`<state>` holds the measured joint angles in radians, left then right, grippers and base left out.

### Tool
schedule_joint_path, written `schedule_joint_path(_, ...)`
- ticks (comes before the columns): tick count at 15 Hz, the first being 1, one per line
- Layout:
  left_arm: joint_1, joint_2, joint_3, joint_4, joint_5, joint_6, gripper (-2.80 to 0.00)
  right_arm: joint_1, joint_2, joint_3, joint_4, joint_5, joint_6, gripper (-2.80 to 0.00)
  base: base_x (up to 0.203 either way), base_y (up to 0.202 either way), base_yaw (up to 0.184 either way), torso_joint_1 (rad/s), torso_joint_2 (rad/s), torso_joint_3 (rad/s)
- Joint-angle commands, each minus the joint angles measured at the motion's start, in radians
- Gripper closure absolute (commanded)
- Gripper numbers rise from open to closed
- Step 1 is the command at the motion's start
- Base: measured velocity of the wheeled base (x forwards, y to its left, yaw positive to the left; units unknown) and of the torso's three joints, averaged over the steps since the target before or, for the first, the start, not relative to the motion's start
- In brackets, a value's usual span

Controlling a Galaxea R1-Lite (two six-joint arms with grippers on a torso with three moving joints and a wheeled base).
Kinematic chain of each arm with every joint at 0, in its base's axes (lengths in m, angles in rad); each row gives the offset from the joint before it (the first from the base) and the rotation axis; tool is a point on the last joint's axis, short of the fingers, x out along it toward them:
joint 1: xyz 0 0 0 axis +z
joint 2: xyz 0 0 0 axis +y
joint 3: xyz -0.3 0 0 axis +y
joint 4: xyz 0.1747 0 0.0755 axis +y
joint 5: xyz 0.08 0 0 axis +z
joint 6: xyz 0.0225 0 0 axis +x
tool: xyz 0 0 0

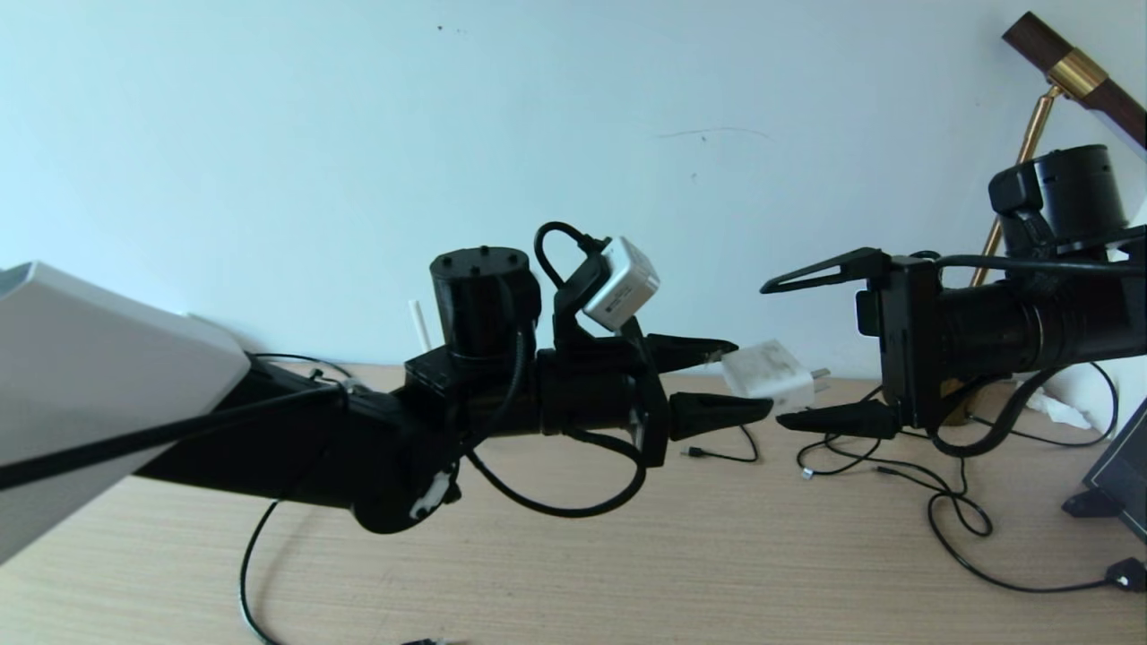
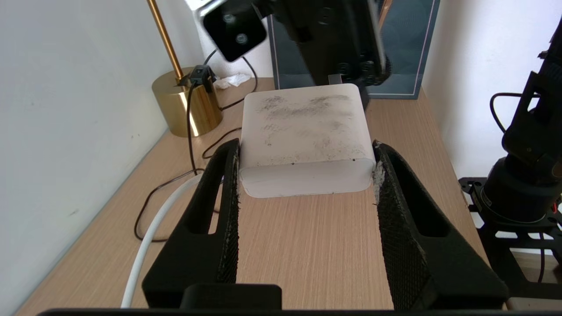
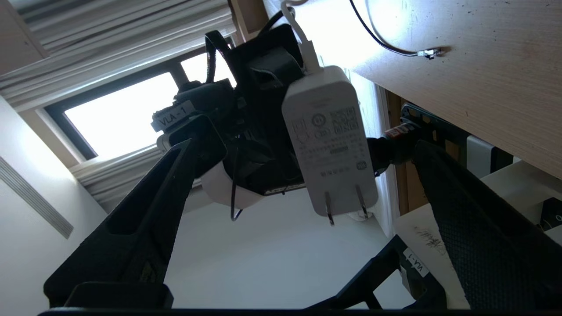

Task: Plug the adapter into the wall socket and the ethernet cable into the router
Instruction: Hand it to the other hand

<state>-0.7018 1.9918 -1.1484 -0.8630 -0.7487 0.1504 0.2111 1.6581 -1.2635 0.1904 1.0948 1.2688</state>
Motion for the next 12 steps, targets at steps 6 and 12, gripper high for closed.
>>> schedule_joint_path(6,0.024,-0.051,0.036,0.041,-0.078,-0.001,0.00,0.019,-0.032,0.086,0.001,0.029,-0.101,-2.80,0.000,0.000,0.000,0.000,0.00,0.000)
schedule_joint_path(12,0.022,-0.048,0.053,0.042,-0.084,0.000,0.00,0.045,-0.026,0.081,-0.002,0.042,-0.120,-2.80,0.000,0.000,0.000,0.000,0.00,0.000)
